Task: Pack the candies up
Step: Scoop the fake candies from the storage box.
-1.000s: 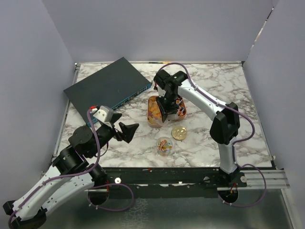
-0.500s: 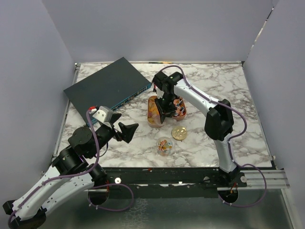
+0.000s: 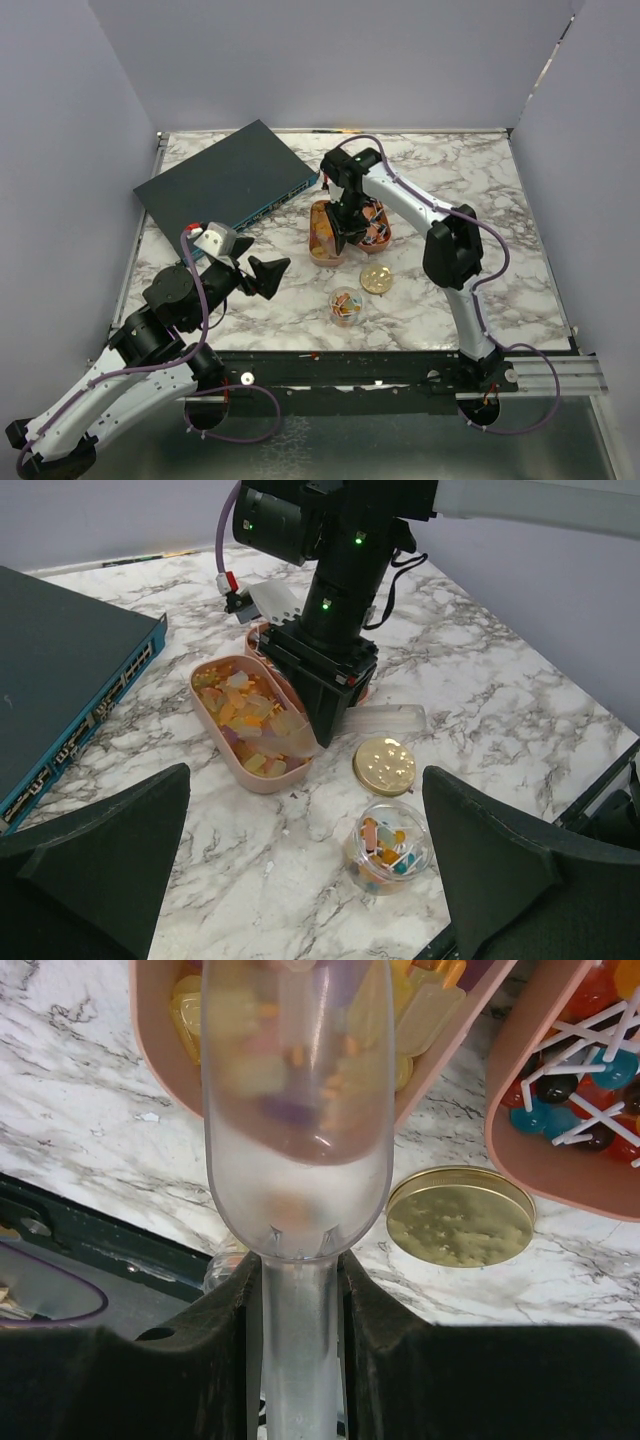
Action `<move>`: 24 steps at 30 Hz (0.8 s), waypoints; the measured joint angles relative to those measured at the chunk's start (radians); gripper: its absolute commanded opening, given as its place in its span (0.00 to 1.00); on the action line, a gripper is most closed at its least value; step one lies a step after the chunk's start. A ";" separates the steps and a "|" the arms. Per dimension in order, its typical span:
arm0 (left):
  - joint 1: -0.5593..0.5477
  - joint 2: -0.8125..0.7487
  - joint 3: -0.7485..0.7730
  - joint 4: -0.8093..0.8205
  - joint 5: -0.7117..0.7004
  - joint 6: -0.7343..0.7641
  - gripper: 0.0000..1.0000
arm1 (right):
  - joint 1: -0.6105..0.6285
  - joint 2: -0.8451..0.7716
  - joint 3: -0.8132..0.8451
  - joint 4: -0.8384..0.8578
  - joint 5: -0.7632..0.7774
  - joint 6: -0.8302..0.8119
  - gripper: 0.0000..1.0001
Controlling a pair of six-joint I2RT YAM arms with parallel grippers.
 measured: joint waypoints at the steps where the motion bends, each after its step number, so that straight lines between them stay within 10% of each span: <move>1: 0.000 0.000 0.000 0.000 -0.003 0.000 0.99 | 0.000 0.005 0.004 0.000 0.000 0.000 0.01; 24: 0.000 0.035 0.000 -0.001 -0.018 0.000 0.99 | -0.002 0.071 0.017 0.098 0.035 0.001 0.01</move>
